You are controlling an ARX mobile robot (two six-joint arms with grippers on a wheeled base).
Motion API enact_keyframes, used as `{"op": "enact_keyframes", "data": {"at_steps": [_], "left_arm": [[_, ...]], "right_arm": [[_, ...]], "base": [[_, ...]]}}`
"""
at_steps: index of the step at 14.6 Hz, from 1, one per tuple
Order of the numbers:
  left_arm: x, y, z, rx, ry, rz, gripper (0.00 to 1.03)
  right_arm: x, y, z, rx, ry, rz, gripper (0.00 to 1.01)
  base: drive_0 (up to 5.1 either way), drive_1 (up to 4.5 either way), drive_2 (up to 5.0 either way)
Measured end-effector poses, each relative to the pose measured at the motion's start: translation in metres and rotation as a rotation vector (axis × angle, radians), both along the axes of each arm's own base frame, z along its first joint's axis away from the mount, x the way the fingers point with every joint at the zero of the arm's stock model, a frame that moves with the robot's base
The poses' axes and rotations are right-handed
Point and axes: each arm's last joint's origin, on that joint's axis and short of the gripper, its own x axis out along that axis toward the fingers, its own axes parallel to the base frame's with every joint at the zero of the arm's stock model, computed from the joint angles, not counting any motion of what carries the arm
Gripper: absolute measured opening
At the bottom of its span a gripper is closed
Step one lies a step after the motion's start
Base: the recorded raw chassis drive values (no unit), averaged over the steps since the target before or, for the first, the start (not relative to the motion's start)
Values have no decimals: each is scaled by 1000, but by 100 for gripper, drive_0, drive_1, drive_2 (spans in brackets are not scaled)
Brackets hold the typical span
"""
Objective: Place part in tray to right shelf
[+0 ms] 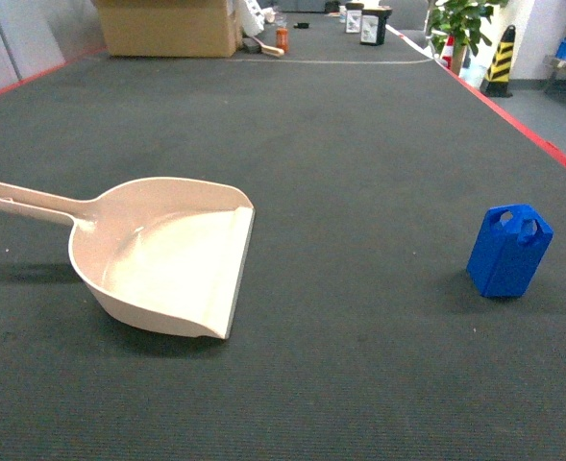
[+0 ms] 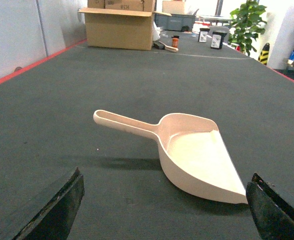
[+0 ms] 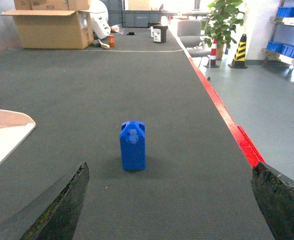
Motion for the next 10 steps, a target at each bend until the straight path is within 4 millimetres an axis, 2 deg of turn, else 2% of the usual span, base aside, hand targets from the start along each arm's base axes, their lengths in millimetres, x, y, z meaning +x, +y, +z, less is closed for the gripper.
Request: {"op": "enact_keyframes", "data": {"at_steps": [10], "left_arm": [[0, 0, 0, 0, 0, 0, 98]], "right_arm": [[0, 0, 0, 0, 0, 0, 98]], "base": [[0, 0, 0]]}}
